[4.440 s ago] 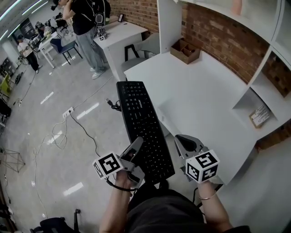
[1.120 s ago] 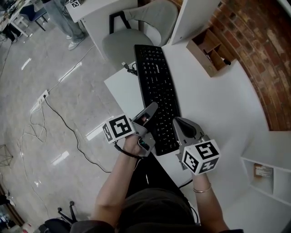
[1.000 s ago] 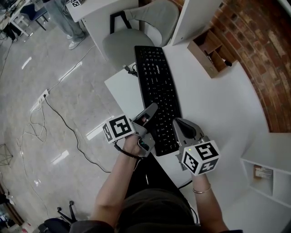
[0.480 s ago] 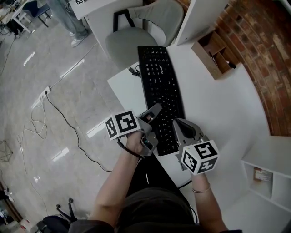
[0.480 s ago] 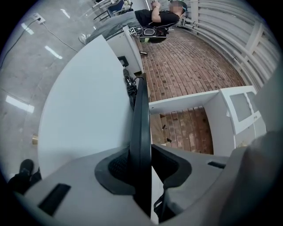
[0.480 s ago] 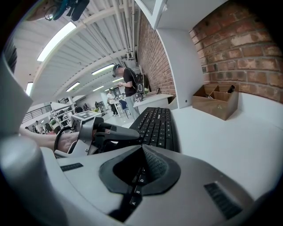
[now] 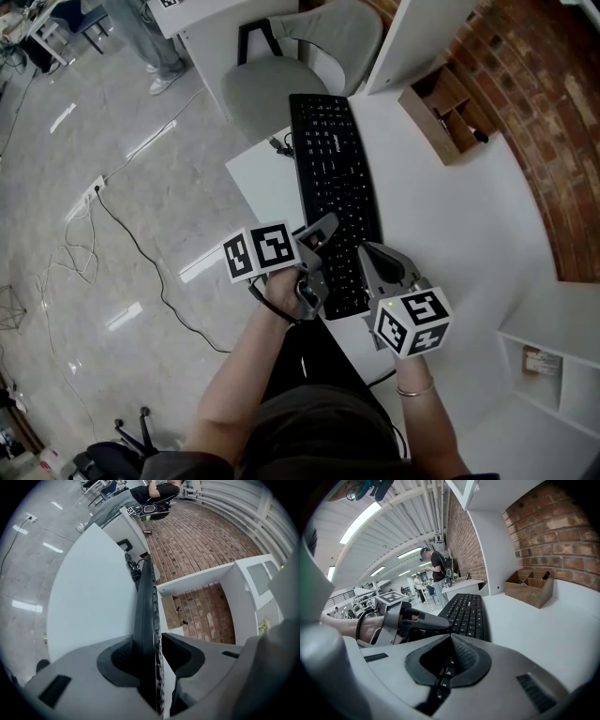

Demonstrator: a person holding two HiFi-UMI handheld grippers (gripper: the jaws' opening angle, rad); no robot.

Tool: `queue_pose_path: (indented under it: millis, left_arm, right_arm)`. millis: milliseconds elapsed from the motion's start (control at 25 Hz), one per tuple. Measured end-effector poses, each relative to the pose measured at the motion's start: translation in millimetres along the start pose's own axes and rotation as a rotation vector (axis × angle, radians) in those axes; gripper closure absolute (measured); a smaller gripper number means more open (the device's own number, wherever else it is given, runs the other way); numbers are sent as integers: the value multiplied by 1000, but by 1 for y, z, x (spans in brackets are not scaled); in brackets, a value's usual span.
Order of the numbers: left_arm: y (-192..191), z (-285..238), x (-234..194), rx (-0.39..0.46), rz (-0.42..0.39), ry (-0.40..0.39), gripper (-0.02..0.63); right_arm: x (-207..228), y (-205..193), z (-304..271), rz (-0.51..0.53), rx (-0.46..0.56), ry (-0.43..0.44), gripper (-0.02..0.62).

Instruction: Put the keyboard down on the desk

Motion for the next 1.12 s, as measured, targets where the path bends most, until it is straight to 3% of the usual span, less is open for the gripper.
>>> queue_pose_path:
  millis: [240, 520, 680, 920, 1120]
  left_arm:
    - [6, 11, 4, 32, -124, 88, 399]
    - [11, 31, 1, 64, -209, 144, 397]
    - [12, 48, 6, 110, -312, 194, 399]
    - [15, 74, 26, 163, -540, 223, 463]
    - [14, 96, 37, 181, -643, 220, 528]
  right_arm:
    - [0, -1, -2, 2, -3, 0, 591]
    - [-4, 0, -4, 12, 2, 13, 591]
    - [-8, 2, -5, 21, 7, 15, 591]
    - [-15, 3, 0, 20, 29, 10, 591]
    - [-26, 3, 9, 20, 53, -9, 591]
Point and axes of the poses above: the fingertips, and each gripper's own axes: z backward along the fingers, x to its right, y out of its top, the point moved 10 cm from there along z, backward along the fingers, and after that the axes turned 5 degrees about x, right-handed, at the moved point
